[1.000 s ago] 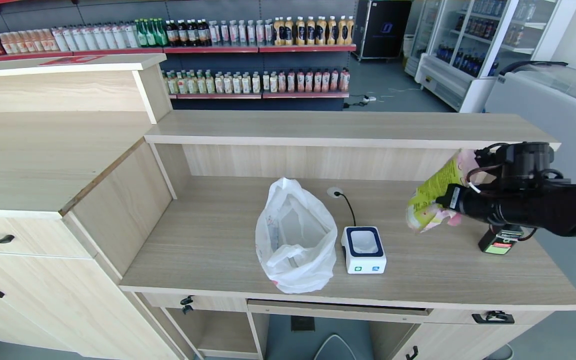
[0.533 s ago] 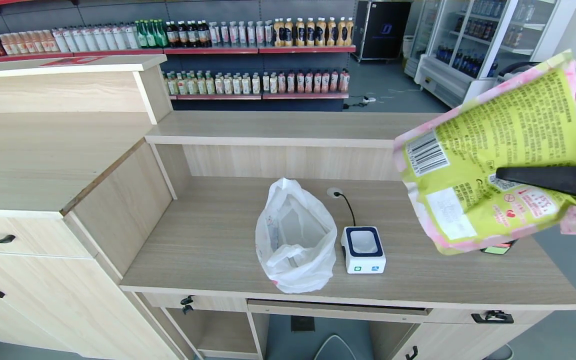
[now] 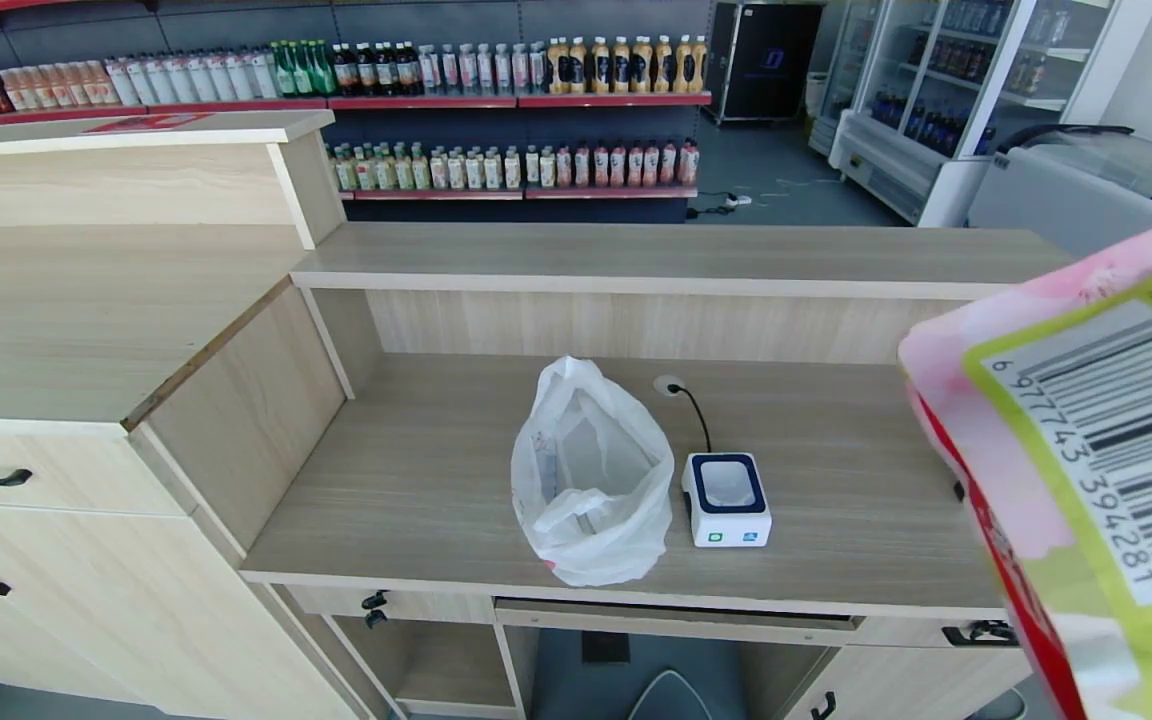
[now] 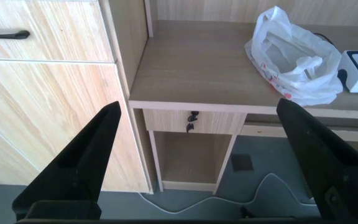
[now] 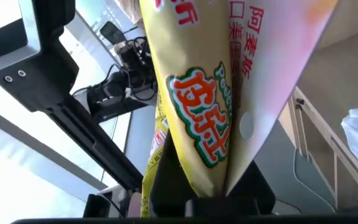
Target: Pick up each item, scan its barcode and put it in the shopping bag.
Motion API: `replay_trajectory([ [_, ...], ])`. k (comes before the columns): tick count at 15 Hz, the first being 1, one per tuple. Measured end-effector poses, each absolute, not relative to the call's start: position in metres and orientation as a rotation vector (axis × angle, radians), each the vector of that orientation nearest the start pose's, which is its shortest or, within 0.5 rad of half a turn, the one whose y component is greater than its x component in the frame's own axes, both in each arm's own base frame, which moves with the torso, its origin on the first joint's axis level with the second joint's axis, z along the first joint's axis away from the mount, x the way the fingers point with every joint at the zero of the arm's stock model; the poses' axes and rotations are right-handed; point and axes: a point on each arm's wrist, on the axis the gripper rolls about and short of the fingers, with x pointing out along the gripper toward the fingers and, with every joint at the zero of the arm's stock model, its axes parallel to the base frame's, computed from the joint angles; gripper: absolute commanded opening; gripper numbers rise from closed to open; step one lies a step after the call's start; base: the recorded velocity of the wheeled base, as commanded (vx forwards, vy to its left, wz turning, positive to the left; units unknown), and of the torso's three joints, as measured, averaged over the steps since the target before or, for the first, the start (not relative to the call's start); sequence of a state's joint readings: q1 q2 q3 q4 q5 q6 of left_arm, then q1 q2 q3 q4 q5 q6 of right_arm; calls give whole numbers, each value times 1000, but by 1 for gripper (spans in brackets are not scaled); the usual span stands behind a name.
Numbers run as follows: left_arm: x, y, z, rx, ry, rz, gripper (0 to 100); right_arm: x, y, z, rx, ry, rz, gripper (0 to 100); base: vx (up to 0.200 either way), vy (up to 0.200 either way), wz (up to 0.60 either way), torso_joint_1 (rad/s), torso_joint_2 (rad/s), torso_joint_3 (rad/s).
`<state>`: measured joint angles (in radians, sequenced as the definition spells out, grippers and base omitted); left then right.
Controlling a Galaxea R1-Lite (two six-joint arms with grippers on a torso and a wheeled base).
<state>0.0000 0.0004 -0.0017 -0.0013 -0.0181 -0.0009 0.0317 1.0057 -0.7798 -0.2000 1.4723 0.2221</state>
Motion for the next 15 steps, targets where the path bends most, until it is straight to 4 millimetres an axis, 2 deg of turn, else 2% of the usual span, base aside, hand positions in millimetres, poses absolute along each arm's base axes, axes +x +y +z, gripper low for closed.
replay_trajectory([
  [4, -23, 0, 76, -1, -3, -19, 100, 82, 26, 283, 125, 114, 1510, 0, 0, 0, 0, 0, 0, 0],
  [7, -23, 0, 76, -1, -3, -18, 100, 80, 26, 270, 49, 49, 1516, 0, 0, 0, 0, 0, 0, 0],
  [9, -23, 0, 76, -1, -3, -19, 100, 93, 26, 264, 15, 23, 1514, 0, 0, 0, 0, 0, 0, 0],
  [11, -23, 0, 76, -1, -3, -18, 100, 114, 27, 261, -24, -10, 1514, 0, 0, 0, 0, 0, 0, 0],
  [15, -23, 0, 76, -1, -3, -19, 100, 153, 28, 265, -37, -31, 1568, 0, 0, 0, 0, 0, 0, 0],
])
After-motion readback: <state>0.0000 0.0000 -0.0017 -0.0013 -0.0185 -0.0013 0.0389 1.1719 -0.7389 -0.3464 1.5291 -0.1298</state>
